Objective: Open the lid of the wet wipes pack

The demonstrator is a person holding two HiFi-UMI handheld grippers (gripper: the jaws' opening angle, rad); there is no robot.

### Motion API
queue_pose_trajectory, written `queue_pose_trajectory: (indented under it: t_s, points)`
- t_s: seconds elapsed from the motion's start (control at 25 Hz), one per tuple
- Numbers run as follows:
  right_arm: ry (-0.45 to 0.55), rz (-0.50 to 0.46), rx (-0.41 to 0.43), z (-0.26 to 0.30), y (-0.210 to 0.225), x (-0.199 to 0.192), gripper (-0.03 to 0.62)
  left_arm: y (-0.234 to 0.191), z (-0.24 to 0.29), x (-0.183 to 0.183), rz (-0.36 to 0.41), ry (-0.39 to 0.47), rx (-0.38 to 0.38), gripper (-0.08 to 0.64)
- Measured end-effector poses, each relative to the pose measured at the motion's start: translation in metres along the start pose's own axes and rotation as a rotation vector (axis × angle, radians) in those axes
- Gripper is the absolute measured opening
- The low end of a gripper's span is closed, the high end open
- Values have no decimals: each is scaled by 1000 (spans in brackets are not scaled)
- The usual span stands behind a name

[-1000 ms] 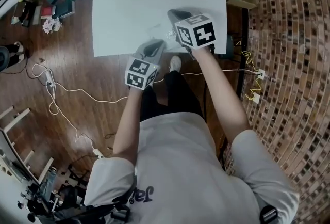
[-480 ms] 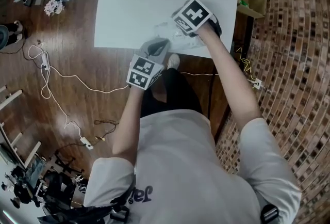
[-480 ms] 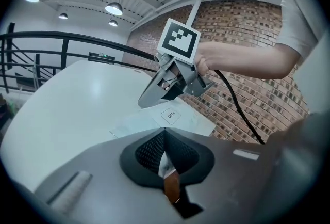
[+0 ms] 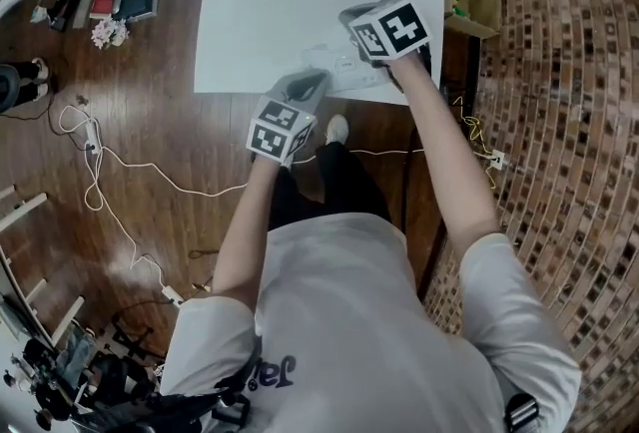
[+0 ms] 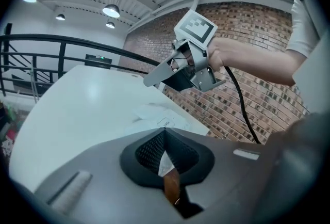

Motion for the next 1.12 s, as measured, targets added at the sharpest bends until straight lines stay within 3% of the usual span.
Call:
queue_pose_trajectory:
  t_s: [0.24,0.48,0.56,0.68,0.8,1.0,1.12]
  points:
    - [228,133,-62,-85,-61,-1,-8,36,-76,49,55,165,1,14]
    - [673,292,-206,-189,-139,-25,-8,69,-154,91,164,338,16,14]
    - [758,319,-251,-213,-166,-41,-8,85,-178,98,211,371,32,14]
    - [807,307,-293,-235,-197,-63,-8,111,-206,105,263,425,56,14]
    - [854,292,-281,-254,-222,-81,-8,148,-227,99,297,460,87,15]
    - [924,169,-278,-308,-271,-139,-8,226,-254,61,280,521,184,15]
    - [898,207,-222,-326,-308,-204,-8,284,-271,19,259,541,233,15]
Point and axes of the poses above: the fingertips, and each gripper's own axes: z forward along the fingers, y to its right, x out of its top, the point moved 1 cm from there along -z, backward along the fingers, and after that the axes turned 3 degrees about y, right-handed, at the moved point
